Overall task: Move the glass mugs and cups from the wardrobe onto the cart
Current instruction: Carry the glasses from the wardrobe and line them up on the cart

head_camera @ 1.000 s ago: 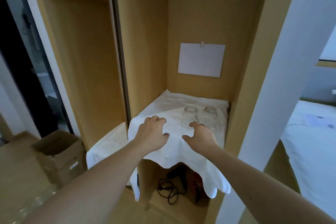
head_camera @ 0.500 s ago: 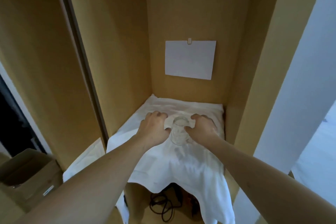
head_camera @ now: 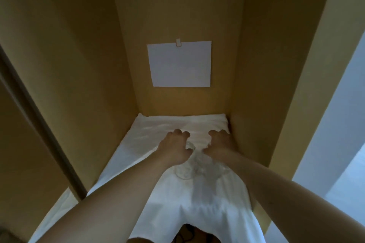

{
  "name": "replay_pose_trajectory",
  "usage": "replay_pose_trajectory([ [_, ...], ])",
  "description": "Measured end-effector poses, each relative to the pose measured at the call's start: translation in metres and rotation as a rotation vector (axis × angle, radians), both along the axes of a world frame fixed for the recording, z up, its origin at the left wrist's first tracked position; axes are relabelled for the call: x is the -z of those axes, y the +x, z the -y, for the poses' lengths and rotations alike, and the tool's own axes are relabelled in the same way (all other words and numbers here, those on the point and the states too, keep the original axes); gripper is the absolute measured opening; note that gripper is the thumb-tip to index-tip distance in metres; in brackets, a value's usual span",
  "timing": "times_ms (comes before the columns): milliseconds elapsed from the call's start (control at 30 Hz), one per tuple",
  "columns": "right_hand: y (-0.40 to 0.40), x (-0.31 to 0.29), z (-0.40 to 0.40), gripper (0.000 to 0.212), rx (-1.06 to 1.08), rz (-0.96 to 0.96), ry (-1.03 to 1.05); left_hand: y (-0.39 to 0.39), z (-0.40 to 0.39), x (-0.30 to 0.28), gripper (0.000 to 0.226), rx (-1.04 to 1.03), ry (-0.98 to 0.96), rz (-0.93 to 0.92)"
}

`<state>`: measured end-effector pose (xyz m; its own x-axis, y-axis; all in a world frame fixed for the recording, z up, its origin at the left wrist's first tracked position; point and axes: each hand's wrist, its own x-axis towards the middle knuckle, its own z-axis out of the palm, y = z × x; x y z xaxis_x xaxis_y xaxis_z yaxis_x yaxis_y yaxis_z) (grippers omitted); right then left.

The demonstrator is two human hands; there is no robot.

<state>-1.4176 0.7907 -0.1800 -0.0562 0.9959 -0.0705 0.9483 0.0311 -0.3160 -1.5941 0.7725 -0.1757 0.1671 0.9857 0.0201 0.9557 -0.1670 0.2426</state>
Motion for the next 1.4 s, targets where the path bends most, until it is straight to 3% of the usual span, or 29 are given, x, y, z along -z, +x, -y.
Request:
replay_pose_trajectory([
  [167, 0.002, -0.005, -0.02, 0.071, -0.07, 0.058, -0.181, 0.007, -0.046, 0.013, 0.071, 0.074, -0.123, -0.021],
  [300, -0.003, -0.009, -0.029, 0.072, -0.07, 0.077, -0.302, 0.018, -0.065, 0.018, 0.084, 0.062, -0.465, -0.031],
  [433, -0.007, 0.005, -0.043, 0.075, -0.026, 0.107, -0.368, 0.022, -0.075, 0.02, 0.064, -0.106, -0.7, 0.19],
  [500, -0.01, 0.009, -0.049, 0.065, -0.002, 0.112, -0.388, 0.021, -0.08, 0.02, 0.061, -0.14, -0.73, 0.237],
  [567, -0.014, 0.007, -0.053, 0.043, 0.029, 0.155, -0.475, 0.021, -0.082, 0.022, 0.062, -0.147, -0.727, 0.249],
  [600, -0.017, 0.004, -0.054, 0.041, 0.046, 0.165, -0.522, 0.021, -0.082, 0.023, 0.063, -0.149, -0.711, 0.248],
  [833, -0.015, 0.006, -0.053, 0.057, -0.029, 0.136, -0.443, 0.023, -0.076, 0.025, 0.067, -0.166, -0.615, 0.179],
  [933, -0.014, 0.006, -0.047, 0.048, -0.056, 0.132, -0.4, 0.023, -0.07, 0.025, 0.067, -0.165, -0.57, 0.152],
  [1400, 0.011, 0.019, -0.011, 0.041, -0.104, -0.014, -0.157, 0.032, -0.038, 0.04, 0.072, -0.326, -0.426, 0.145],
])
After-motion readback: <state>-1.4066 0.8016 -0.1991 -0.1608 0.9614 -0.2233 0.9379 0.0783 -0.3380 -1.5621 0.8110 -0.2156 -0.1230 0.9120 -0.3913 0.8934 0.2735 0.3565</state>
